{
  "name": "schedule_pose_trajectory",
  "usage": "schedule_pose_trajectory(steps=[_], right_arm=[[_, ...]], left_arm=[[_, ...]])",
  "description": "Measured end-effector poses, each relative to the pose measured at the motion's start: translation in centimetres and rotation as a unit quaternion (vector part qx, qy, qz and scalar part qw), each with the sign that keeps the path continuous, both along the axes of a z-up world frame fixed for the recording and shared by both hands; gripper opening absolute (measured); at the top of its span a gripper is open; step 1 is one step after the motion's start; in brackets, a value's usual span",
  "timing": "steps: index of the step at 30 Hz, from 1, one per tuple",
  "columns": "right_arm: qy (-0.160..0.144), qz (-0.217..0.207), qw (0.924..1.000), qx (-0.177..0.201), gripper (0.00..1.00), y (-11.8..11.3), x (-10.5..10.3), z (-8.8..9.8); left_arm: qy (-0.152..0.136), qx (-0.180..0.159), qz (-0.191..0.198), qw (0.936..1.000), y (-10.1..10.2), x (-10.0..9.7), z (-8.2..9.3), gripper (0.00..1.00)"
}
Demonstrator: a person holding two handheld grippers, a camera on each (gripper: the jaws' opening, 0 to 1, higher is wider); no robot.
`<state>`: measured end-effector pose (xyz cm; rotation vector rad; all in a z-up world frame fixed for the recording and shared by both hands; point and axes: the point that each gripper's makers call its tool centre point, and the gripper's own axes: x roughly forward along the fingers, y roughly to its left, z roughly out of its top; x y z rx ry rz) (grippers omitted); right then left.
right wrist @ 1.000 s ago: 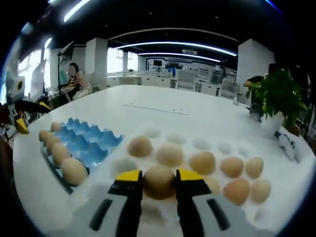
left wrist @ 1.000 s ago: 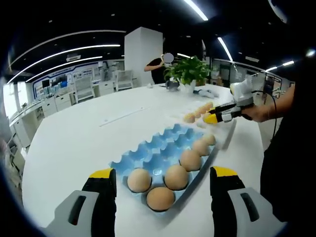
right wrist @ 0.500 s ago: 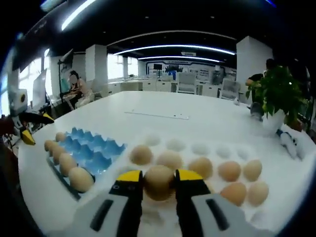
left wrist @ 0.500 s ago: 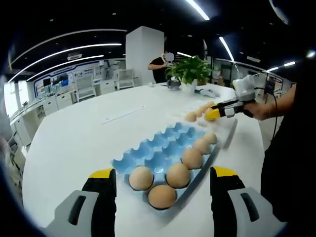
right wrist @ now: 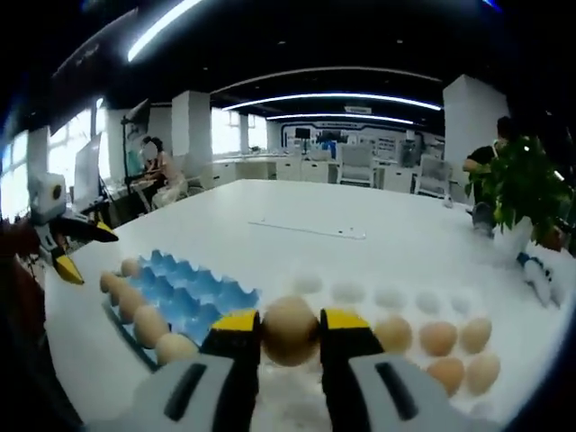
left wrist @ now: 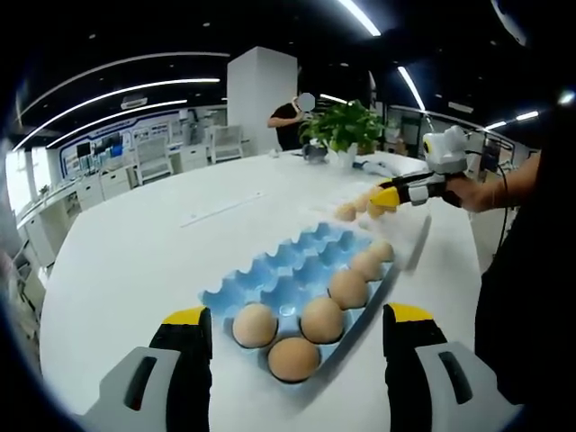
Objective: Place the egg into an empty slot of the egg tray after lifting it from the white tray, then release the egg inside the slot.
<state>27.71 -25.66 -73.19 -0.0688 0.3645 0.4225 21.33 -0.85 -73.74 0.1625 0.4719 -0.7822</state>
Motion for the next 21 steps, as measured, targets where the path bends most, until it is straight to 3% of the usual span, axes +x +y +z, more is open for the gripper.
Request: schedule_pose_trajectory(steps=[21], right_arm=[[-0.001,0.088,0.9957,0.030,0.25,7.9,0.0,0.6]], left_arm=[[0.003,0.003,0.003,1.0000,0.1,-0.1,-0.3,0.78]])
